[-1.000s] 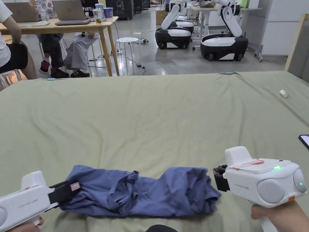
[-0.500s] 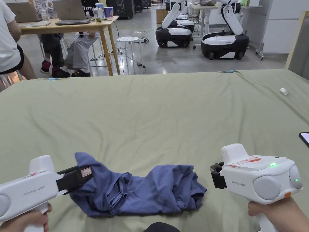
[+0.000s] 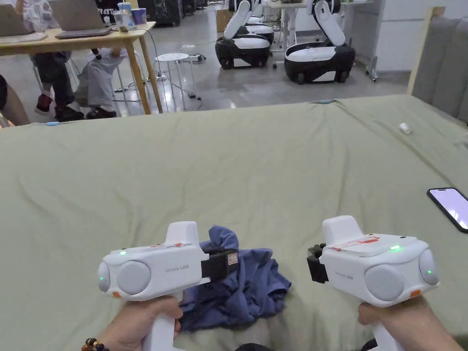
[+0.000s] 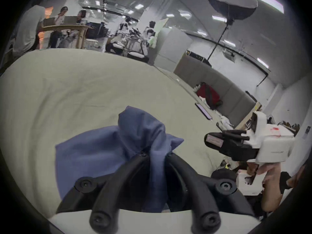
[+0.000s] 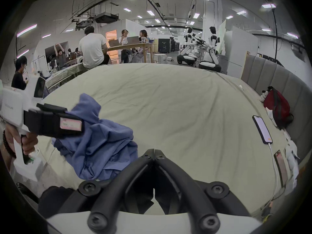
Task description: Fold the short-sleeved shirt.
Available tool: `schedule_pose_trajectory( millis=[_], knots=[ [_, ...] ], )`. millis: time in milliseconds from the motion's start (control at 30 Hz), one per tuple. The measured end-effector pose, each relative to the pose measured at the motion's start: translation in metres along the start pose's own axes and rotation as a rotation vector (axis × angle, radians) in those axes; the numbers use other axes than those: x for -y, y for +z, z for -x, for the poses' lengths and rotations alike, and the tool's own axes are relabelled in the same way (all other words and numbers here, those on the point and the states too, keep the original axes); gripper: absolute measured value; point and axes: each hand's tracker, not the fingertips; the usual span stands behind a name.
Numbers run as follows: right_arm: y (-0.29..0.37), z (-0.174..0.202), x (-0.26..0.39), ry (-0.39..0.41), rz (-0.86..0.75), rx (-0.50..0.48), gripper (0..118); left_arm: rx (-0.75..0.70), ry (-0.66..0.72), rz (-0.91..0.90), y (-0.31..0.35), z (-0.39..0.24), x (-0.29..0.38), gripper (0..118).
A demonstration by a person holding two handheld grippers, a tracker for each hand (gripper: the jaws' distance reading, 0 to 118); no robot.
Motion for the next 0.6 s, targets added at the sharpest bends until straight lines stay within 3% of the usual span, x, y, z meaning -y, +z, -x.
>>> schedule_pose_trajectory(
  millis=[333, 400, 467, 533, 600],
  knots=[
    [0.003, -0.023, 0.008, -0.057, 0.007, 0.027, 0, 0.049, -0.025, 0.055, -0.032, -0.016, 0.005, 14],
    [0.003, -0.022, 0.008, -0.05, 0.004, 0.032, 0, 0.043, -0.041, 0.069, -0.032, -0.015, 0.008, 38],
    [0.003, -0.021, 0.006, -0.043, 0.006, 0.028, 0, 0.101, 0.011, 0.041, -0.025, -0.012, 0.008, 84],
    [0.003, -0.019, 0.007, -0.037, 0.01, 0.024, 0, 0.109, -0.011, -0.018, -0.014, -0.016, 0.006, 118],
    [0.002, -0.018, 0.007, -0.033, 0.011, 0.024, 0, 0.069, -0.035, -0.061, 0.001, -0.018, 0.002, 118]
  ],
)
